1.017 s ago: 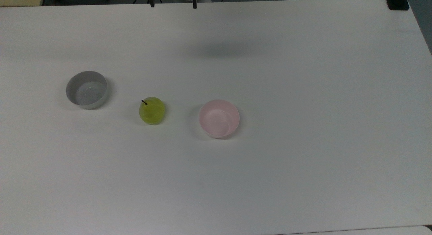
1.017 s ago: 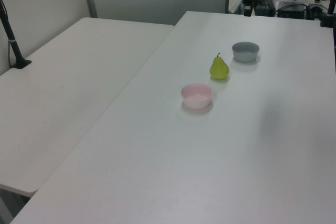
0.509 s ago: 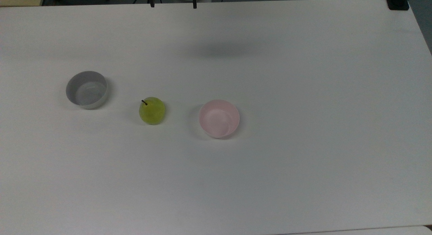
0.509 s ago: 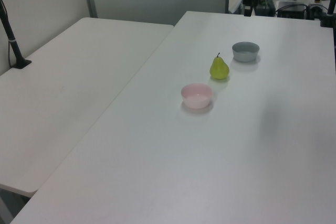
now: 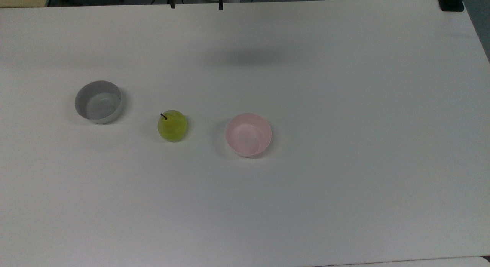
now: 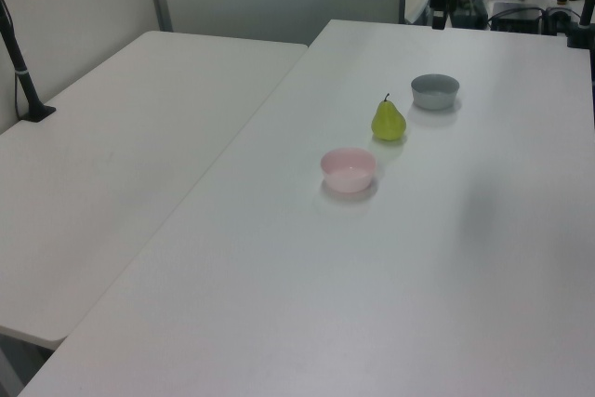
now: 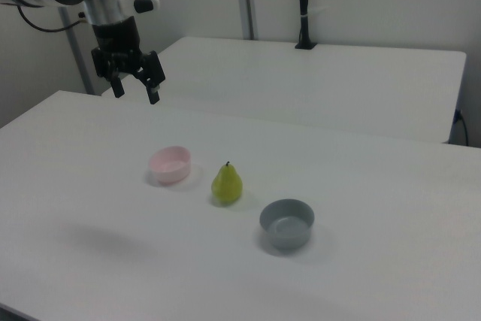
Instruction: Place the pear in the bowl
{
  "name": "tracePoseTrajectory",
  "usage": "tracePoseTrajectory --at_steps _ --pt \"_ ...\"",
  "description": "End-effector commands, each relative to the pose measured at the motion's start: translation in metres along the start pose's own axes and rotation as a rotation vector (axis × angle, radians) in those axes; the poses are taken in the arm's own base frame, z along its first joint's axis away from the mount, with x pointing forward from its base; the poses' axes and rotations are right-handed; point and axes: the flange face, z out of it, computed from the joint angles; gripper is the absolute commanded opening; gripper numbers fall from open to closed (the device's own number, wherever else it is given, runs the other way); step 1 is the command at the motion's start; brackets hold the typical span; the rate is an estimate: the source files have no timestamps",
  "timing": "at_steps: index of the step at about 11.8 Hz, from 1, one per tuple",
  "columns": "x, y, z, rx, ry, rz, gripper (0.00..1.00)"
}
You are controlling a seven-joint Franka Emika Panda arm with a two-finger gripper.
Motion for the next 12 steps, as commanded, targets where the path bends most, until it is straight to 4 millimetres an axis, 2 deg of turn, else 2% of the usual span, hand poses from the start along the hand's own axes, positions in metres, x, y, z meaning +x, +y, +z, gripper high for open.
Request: tracePoseTrajectory --at_steps 1,2,4,7,9,12 --pt "0.003 0.001 0.004 0.003 -0.019 -0.013 1.00" --pt "0.004 0.002 0.008 -0.002 -0.024 -0.013 1.00" --pt "0.024 0.003 0.010 -0.008 -0.016 -0.047 1.00" --pt "0.055 0.009 0.032 -0.014 -0.032 -0.035 1.00" --pt "0.072 0.026 0.038 -0.018 0.012 -0.004 1.00" --pt "0.077 0.032 0.044 -0.019 0.018 0.005 1.00"
